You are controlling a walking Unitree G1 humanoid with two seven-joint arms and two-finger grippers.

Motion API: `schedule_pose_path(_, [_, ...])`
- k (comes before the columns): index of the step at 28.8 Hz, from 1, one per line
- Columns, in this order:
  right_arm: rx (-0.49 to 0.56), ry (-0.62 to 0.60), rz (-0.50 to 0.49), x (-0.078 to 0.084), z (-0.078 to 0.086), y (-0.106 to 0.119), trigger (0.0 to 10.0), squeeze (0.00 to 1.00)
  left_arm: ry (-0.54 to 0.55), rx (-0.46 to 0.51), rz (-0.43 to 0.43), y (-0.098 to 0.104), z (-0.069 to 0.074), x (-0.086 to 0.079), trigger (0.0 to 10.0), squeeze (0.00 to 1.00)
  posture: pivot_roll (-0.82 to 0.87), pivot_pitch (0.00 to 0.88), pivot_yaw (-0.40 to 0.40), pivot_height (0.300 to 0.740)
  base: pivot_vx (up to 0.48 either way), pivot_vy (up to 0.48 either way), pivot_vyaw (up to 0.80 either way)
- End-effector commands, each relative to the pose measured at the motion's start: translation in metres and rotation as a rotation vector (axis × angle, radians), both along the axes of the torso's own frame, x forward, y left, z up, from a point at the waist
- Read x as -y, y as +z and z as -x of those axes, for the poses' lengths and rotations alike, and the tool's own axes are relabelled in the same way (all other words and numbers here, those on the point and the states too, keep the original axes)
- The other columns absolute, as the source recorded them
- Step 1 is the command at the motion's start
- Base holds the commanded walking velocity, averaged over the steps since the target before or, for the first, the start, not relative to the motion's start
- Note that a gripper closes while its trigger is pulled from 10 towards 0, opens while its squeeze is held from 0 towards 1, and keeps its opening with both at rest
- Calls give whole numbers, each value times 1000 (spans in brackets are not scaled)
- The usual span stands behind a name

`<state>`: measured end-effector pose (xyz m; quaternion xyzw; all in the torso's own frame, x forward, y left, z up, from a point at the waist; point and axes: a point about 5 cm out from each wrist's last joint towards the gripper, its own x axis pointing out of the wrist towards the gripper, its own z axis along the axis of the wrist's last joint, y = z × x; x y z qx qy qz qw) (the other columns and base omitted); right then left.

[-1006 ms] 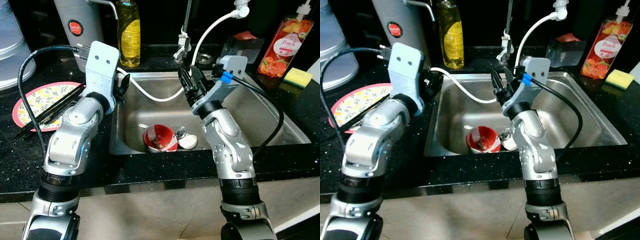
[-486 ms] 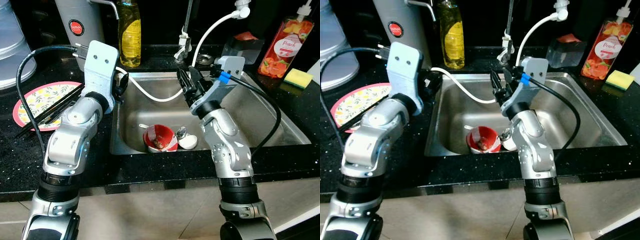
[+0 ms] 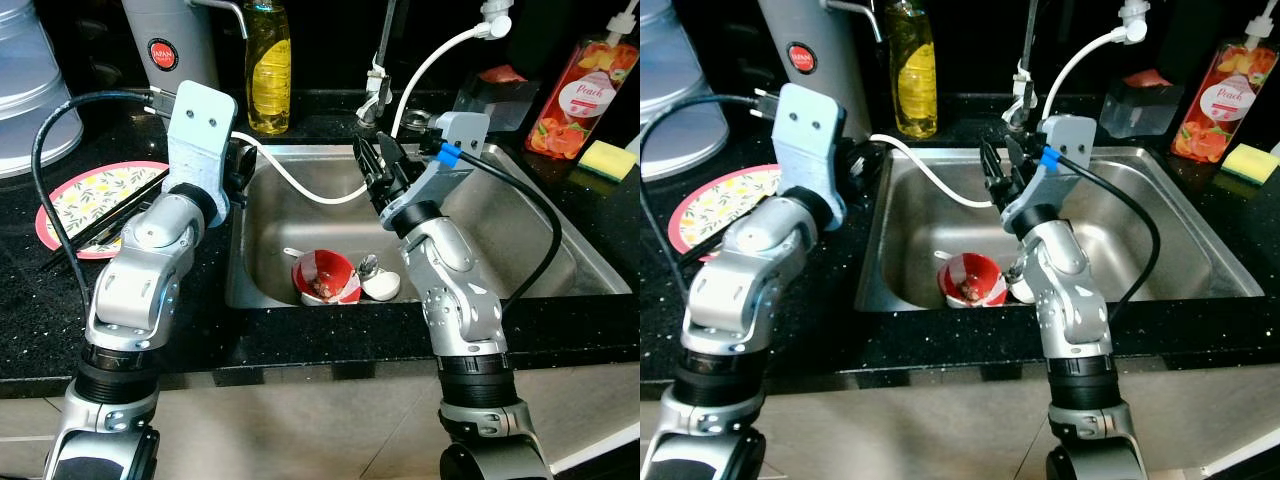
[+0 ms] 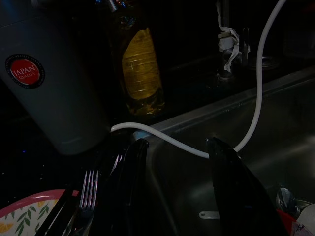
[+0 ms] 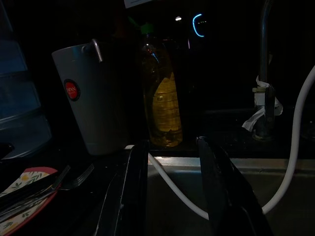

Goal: Kitchen organization

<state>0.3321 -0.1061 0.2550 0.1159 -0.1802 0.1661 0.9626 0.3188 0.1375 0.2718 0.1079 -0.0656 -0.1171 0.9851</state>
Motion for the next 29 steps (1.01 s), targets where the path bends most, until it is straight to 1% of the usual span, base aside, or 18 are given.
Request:
schedule_pose_path(1, [18, -4, 3, 1, 1, 2, 10000, 0, 24, -3, -12, 0, -2, -4, 10000, 0, 254, 0, -27, 740, 0, 0, 0])
schedule_pose_path(6, [11, -18, 3, 4, 1, 1, 10000, 0, 10, -1, -16, 1, -2, -2, 10000, 0, 251, 0, -24, 740, 0, 0, 0])
schedule_pose_path(10, [16, -10, 2, 1, 1, 3, 10000, 0, 15, -1, -15, 1, -3, -3, 10000, 0, 248, 0, -25, 740, 0, 0, 0])
schedule_pose_path(20, [13, -17, 6, 2, 0, 1, 10000, 0, 1, 2, -22, 2, -3, -1, 10000, 0, 256, 0, -20, 740, 0, 0, 0])
schedule_pose_path(29, [11, -25, 2, 3, 1, 0, 10000, 0, 18, 4, -28, 3, -5, -7, 10000, 0, 242, 0, -13, 740, 0, 0, 0])
